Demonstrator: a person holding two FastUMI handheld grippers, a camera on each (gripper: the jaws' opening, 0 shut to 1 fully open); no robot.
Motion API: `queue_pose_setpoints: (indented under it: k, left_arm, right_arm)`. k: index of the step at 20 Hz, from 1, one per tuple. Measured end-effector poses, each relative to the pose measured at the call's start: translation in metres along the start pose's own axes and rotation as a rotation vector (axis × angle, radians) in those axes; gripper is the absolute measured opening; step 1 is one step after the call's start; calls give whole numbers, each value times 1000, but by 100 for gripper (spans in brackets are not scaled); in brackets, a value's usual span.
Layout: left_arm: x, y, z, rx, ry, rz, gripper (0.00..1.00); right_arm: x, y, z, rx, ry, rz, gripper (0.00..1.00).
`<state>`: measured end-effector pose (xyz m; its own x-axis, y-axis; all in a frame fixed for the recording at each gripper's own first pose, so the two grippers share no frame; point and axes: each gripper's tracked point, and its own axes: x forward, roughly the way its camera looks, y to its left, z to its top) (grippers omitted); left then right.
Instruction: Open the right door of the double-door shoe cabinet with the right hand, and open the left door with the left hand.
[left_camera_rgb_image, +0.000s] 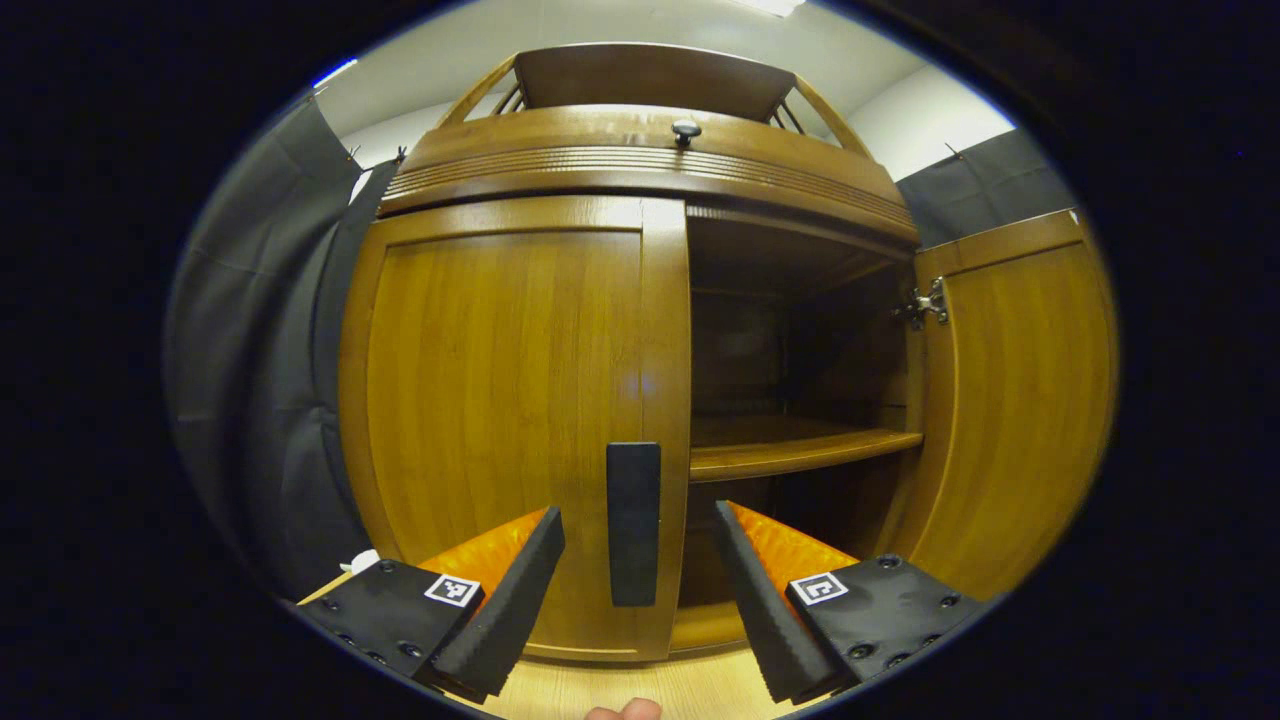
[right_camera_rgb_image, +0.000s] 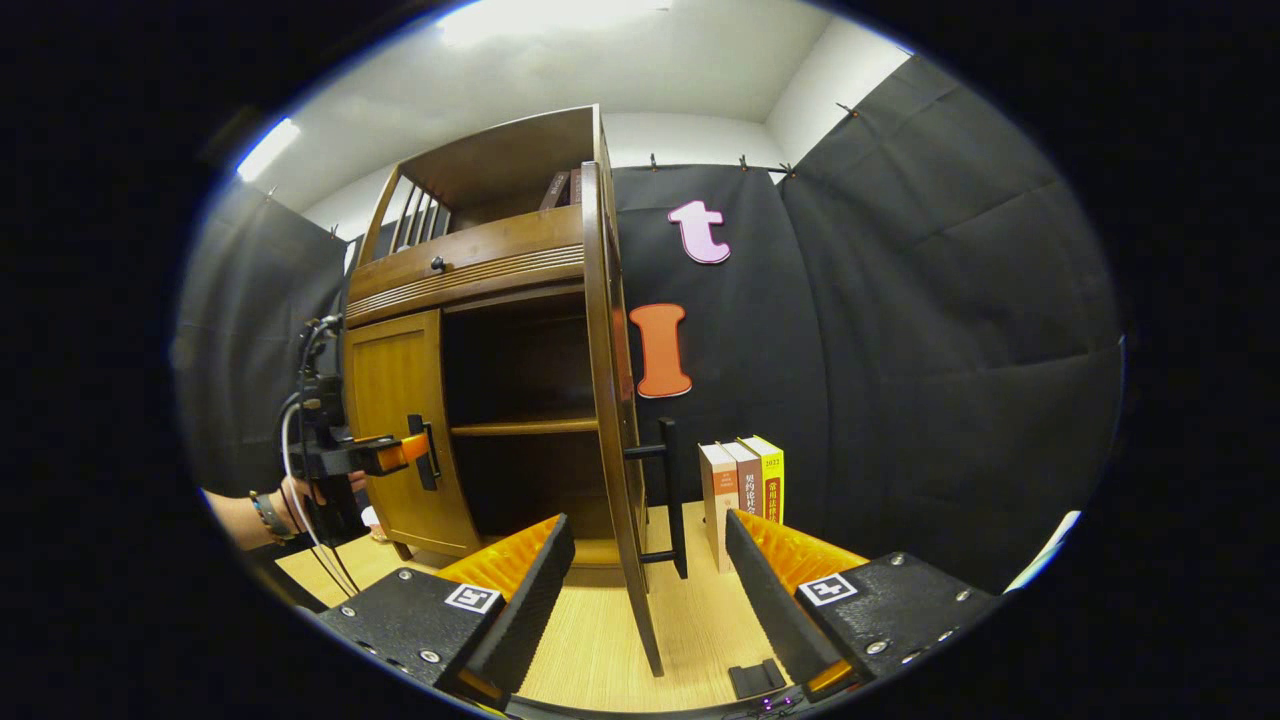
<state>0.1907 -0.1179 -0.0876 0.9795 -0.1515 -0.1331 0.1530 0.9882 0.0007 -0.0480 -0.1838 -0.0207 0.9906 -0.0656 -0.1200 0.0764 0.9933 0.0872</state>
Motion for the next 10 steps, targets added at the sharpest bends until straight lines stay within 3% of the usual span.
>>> queue_pose_setpoints:
  k: [6, 10]
  left_arm:
    - [41, 6, -19, 18, 32, 5, 92]
    - [46, 2, -19, 5, 16, -19, 70]
  right_arm:
    - [-4, -13, 0, 13, -3, -41, 93]
    - [-4, -15, -2, 28, 1, -61, 93]
